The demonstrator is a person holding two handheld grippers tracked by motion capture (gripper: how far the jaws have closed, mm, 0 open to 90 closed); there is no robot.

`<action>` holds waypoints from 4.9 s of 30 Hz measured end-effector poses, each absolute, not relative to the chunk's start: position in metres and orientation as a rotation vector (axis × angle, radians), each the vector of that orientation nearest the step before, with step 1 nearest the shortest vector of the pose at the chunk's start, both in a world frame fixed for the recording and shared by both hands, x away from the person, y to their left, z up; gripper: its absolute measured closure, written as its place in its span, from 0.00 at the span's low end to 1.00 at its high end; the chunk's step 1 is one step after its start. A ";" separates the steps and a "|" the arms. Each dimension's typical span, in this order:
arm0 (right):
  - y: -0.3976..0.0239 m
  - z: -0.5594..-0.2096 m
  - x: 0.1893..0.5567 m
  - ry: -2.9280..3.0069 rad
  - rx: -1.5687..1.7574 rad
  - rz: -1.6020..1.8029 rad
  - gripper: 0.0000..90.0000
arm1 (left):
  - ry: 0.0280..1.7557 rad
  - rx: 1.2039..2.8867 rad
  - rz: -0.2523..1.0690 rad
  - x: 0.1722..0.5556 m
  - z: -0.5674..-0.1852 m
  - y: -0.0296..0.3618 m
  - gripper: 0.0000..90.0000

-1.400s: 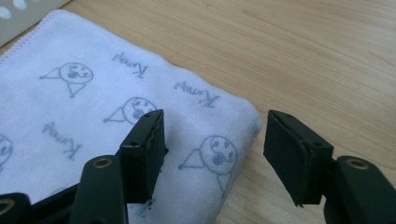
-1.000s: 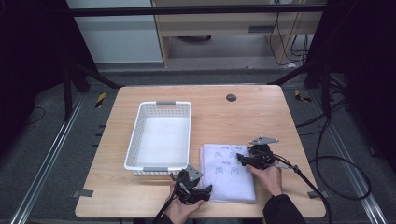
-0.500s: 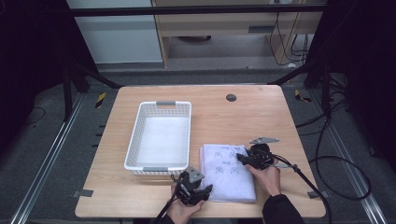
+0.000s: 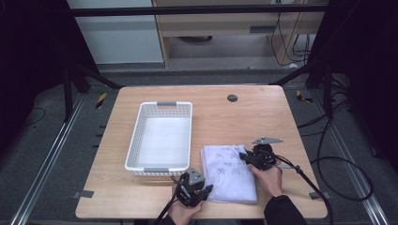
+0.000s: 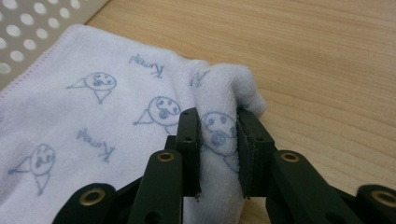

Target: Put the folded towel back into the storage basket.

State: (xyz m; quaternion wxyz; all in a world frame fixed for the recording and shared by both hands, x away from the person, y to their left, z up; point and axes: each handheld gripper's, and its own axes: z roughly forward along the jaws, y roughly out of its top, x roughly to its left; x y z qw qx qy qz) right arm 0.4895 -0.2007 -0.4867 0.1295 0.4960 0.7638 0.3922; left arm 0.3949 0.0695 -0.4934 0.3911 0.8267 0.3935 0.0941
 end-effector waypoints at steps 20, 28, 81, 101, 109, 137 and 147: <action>-0.209 -0.445 0.465 2.115 1.334 1.300 0.81 | 0.904 2.075 0.287 0.384 -0.456 0.075 0.81; -0.208 -0.435 0.461 2.089 1.299 1.312 0.81 | 0.887 2.079 0.313 0.382 -0.446 0.076 0.81; -0.169 -0.364 0.479 1.977 1.167 1.390 0.81 | 0.876 1.938 0.388 0.400 -0.377 0.121 0.81; -0.127 -0.345 0.495 1.980 1.098 1.416 0.81 | 0.934 1.870 0.431 0.407 -0.363 0.162 0.81; -0.108 -0.340 0.502 1.983 1.070 1.422 0.81 | 0.969 1.840 0.447 0.409 -0.360 0.179 0.81; -0.052 -0.340 0.532 2.017 1.030 1.450 0.81 | 1.083 1.784 0.475 0.423 -0.361 0.227 0.81; -0.034 -0.338 0.539 2.014 1.013 1.470 0.81 | 1.119 1.756 0.495 0.426 -0.359 0.242 0.81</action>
